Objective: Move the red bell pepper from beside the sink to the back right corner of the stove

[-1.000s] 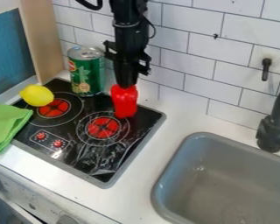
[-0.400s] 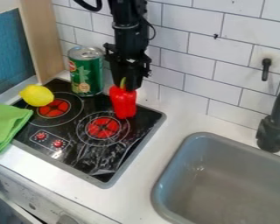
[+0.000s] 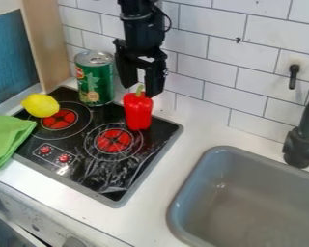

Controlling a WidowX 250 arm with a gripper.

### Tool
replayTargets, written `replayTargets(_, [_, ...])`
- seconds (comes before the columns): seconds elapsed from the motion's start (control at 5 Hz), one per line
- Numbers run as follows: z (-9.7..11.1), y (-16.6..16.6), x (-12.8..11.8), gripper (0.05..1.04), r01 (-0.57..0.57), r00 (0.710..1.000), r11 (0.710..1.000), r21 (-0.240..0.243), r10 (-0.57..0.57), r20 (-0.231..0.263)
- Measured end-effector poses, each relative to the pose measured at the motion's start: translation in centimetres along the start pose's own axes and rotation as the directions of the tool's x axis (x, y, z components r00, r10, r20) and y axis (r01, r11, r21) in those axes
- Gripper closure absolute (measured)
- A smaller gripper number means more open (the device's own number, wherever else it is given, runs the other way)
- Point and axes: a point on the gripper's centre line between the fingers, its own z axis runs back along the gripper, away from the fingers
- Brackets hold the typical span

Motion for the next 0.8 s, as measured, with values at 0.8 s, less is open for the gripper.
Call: replayTargets(0.8, [2.8,2.3,-15.0,0.081,-0.114,0.990,0.993,0.004,0.114,-0.088])
